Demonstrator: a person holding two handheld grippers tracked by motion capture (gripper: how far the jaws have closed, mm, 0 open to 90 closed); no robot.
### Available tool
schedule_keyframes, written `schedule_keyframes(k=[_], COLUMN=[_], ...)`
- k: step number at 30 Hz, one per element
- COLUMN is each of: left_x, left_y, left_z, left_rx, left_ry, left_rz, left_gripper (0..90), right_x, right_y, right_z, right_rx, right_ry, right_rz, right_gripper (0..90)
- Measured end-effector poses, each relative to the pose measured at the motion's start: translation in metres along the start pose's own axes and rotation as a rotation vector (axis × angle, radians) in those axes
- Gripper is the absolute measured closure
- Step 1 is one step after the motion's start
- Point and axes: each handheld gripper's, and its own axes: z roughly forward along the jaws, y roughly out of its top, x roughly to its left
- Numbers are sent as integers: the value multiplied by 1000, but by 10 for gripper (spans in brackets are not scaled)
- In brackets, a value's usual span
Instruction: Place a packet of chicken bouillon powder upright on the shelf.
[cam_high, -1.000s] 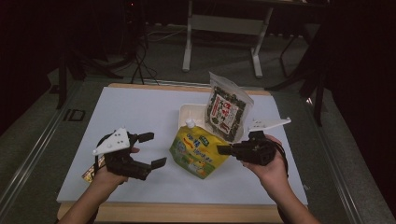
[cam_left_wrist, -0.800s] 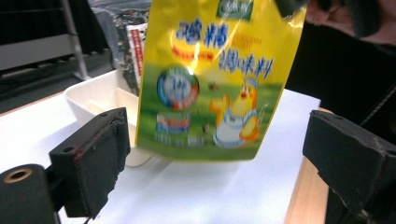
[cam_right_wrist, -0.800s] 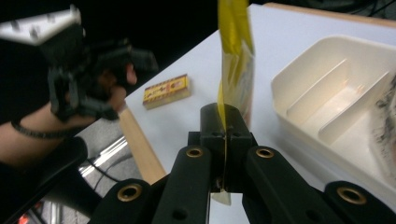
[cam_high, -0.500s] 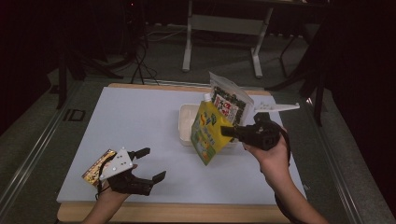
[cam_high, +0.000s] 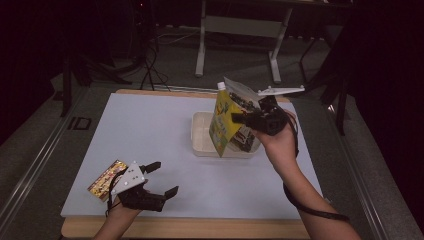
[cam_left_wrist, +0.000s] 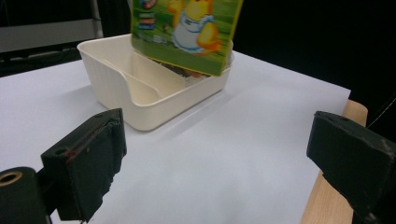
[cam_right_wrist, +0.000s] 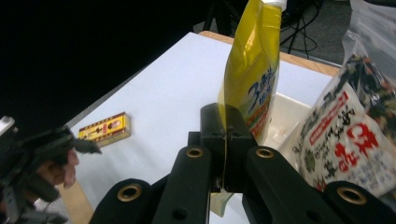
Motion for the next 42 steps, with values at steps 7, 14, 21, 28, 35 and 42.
schedule_keyframes(k=[7, 14, 21, 28, 35, 42], left_x=[-1, 0, 1, 2, 2, 1], left_y=[-1, -1, -2, -3, -5, -5], left_z=[0, 0, 0, 0, 2, 2], left_rx=[-1, -5, 1, 6, 16, 15], left_ry=[-2, 0, 4, 7, -3, -7], left_rz=[4, -1, 2, -1, 5, -2], left_gripper=[51, 51, 50, 51, 51, 51], right_x=[-9, -18, -16, -15, -15, -14], right_y=[9, 12, 13, 17, 23, 27], right_z=[27, 46, 59, 65, 65, 66], right_rx=[14, 19, 36, 57, 91, 101], right_ry=[-33, -53, -85, -124, -175, -211], right_rz=[25, 52, 13, -45, -127, -192], right_gripper=[900, 900, 900, 900, 900, 900])
